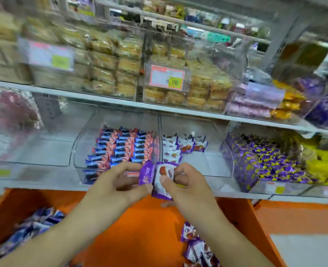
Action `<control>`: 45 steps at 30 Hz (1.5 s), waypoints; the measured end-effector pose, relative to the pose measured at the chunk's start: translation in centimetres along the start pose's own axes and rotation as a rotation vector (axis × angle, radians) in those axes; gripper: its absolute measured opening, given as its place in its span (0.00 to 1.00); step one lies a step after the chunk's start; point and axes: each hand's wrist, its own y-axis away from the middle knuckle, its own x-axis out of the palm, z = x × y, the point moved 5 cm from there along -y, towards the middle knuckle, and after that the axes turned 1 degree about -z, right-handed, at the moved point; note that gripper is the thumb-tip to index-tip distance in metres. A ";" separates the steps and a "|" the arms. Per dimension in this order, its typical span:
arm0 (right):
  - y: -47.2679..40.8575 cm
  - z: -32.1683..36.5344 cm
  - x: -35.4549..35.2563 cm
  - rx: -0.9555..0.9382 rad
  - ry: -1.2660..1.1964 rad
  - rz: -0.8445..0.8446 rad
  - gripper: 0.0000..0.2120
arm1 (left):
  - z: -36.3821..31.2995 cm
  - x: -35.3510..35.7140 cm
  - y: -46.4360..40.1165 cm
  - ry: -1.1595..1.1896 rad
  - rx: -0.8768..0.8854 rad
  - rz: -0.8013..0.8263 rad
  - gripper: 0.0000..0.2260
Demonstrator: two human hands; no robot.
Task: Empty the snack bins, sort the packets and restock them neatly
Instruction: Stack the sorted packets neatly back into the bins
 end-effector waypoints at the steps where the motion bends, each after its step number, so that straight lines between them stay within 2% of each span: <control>1: 0.1 0.0 0.4 0.011 -0.037 -0.013 0.10 | 0.0 -0.1 0.1 0.059 -0.010 -0.010 0.11; 3: -0.1 -0.2 1.0 0.047 -0.116 -0.009 0.10 | -0.2 -0.5 0.2 0.130 -0.015 -0.028 0.09; 6: -0.4 -0.2 0.9 0.077 -0.204 0.065 0.10 | -0.4 -0.4 0.0 0.073 0.019 0.012 0.10; 10: -0.9 -0.5 1.0 0.062 -0.182 0.167 0.09 | -0.3 -0.9 -1.1 0.052 0.022 -0.014 0.16; 15: -2.0 -1.3 1.1 0.053 -0.197 0.161 0.17 | 0.5 -1.8 -2.4 0.066 -0.023 -0.103 0.27; 19: -2.5 -1.5 0.4 0.018 -0.217 0.120 0.17 | 1.0 -2.1 -2.9 0.049 -0.080 -0.094 0.31; 25: -2.1 -0.7 -0.9 -0.102 -0.122 0.093 0.19 | 0.0 -2.2 -2.8 -0.034 -0.051 -0.110 0.27; 30: -1.5 -0.2 -1.5 -0.179 -0.128 0.066 0.20 | -0.9 -2.2 -2.0 -0.115 -0.040 -0.131 0.27; 35: -1.2 0.0 -1.8 -0.229 -0.111 0.027 0.13 | -1.2 -1.5 -1.5 -0.092 -0.011 -0.045 0.25; 41: -1.4 -0.8 -1.5 -0.143 -0.100 0.072 0.22 | -1.3 -1.1 -1.2 -0.118 -0.003 0.038 0.20; 45: -1.3 -0.8 -1.2 -0.091 -0.063 0.157 0.21 | -0.9 -1.1 -1.4 -0.116 -0.015 0.078 0.20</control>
